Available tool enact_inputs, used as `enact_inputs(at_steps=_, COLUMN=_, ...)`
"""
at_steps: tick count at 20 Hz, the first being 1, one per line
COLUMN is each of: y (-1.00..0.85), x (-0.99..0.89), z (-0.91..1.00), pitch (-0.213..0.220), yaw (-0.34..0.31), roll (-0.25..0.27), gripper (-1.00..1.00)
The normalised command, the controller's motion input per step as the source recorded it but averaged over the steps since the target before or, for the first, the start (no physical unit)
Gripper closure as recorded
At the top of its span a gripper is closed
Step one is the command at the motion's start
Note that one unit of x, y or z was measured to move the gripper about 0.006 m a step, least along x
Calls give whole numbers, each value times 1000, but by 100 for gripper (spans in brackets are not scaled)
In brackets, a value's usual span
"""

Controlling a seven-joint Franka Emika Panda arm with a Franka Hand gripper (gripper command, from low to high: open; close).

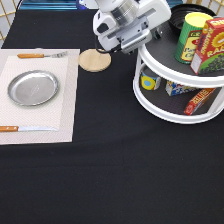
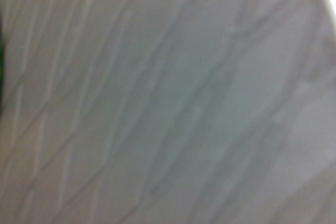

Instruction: Pick up the bowl from the lazy Susan and put bowl on the plate

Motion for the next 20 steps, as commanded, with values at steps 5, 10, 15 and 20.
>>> enact_inputs(at_steps=5, y=-3, x=747, z=-143, pitch=0, yaw=0, roll=0, gripper=-100)
enact_inputs(at_steps=10, y=0, x=725, z=-107, pitch=-5, yaw=0, roll=0, gripper=-100)
enact_inputs(at_steps=15, y=0, x=713, z=-152, pitch=-9, yaw=0, roll=0, gripper=-100)
enact_inputs(at_steps=20, y=0, x=616, z=-59, pitch=-1, yaw=0, roll=13, gripper=-100)
